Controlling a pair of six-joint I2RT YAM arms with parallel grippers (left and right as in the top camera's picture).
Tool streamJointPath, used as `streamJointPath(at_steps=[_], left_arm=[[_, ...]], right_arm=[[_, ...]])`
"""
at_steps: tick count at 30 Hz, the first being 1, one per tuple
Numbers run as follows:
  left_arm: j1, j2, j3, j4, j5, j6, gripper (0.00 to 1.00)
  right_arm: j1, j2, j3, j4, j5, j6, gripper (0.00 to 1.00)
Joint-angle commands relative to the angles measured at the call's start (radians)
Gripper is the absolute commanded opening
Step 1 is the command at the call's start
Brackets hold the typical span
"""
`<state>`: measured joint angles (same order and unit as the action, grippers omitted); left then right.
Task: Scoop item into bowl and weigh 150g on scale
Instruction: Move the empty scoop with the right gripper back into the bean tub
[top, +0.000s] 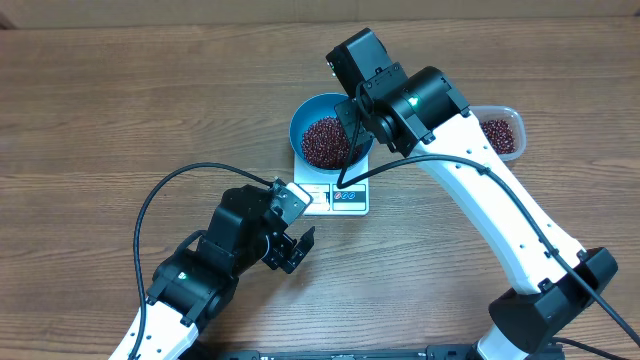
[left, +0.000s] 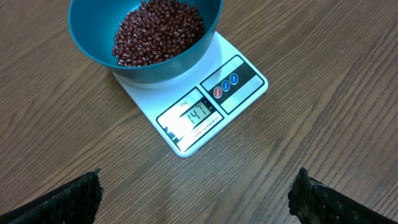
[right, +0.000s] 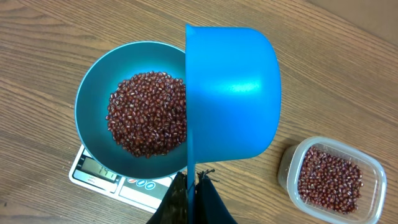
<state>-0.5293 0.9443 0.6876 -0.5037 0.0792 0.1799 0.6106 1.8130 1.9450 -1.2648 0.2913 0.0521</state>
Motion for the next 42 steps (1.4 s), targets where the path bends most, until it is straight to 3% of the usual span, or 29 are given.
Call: streamJointPath(at_steps=[1,8,12,15,25,31,42], left_arm=[[0.005,-0.002,0.000,0.003,0.018,-0.001,0.99],[0.005,-0.002,0.000,0.003,0.018,-0.001,0.99],[0.005,-0.002,0.000,0.003,0.018,-0.001,1.00],[0.005,-0.002,0.000,0.003,0.018,-0.001,0.99],[0.005,-0.002,0.000,0.003,0.018,-0.001,0.99],[0.005,-0.002,0.000,0.003,0.018,-0.001,1.00],[0.005,-0.002,0.000,0.003,0.018,-0.001,1.00]], right_arm=[[0.005,-0.038,0.029,0.007,-0.001,-0.001,0.04],[0.004,-0.038,0.029,0.011,0.008,0.062,0.04],[-0.012,-0.038,0.029,0.018,0.150,0.291,0.04],[-0.039,-0.038,0.029,0.019,0.206,0.349,0.04],[-0.247,-0.036,0.010,-0.031,0.195,0.352,0.04],[-0.387,-0.032,-0.065,-0.039,0.047,0.341,0.04],[-0.412,-0.030,-0.242,0.035,0.021,0.341,0.04]])
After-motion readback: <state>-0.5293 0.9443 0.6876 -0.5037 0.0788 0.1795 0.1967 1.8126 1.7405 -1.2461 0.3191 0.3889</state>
